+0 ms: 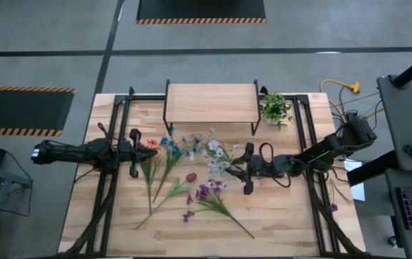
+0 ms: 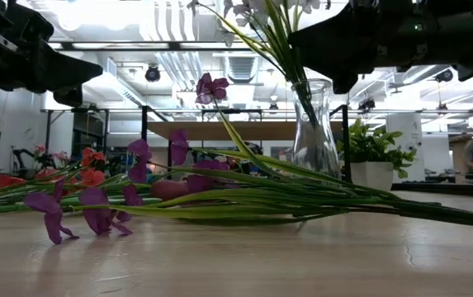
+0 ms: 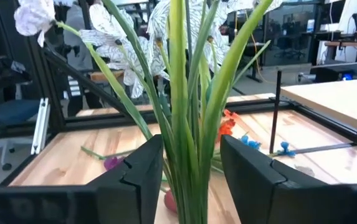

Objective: Pick and place flowers into a vace then onto a shelf
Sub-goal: Put the right white flowers into the transparent vase, then put the purple flowers into the transparent vase

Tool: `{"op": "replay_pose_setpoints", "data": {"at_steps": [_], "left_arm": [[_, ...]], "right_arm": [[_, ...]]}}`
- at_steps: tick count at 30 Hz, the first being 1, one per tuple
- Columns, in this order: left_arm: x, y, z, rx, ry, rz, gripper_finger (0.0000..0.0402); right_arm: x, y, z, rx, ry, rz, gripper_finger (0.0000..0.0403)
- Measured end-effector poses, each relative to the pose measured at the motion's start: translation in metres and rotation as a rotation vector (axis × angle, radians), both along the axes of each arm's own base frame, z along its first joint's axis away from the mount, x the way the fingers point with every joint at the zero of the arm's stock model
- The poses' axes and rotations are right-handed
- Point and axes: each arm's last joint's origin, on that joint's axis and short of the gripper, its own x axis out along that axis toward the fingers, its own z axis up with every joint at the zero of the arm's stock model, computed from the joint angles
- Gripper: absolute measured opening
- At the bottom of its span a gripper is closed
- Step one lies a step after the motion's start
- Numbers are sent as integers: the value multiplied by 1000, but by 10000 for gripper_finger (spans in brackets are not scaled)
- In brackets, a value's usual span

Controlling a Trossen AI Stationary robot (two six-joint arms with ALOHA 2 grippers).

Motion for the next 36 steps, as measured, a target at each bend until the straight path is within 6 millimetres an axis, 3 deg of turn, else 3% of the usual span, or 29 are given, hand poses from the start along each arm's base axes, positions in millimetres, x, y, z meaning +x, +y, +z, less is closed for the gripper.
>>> {"op": "replay_pose_setpoints", "data": {"at_steps": [8, 19, 27, 36], "left_arm": [[0, 0, 0, 0, -1, 0, 0], [0, 0, 0, 1, 0, 0, 0], [0, 0, 0, 1, 0, 0, 0], [0, 0, 0, 0, 0, 0, 0]], "right_arm": [[-16, -3, 19, 48, 67, 6, 176], [-46, 12, 47, 55, 65, 108, 211], [-58, 41, 63, 53, 64, 247, 210], [-43, 81, 86, 4, 262, 249, 210]]}}
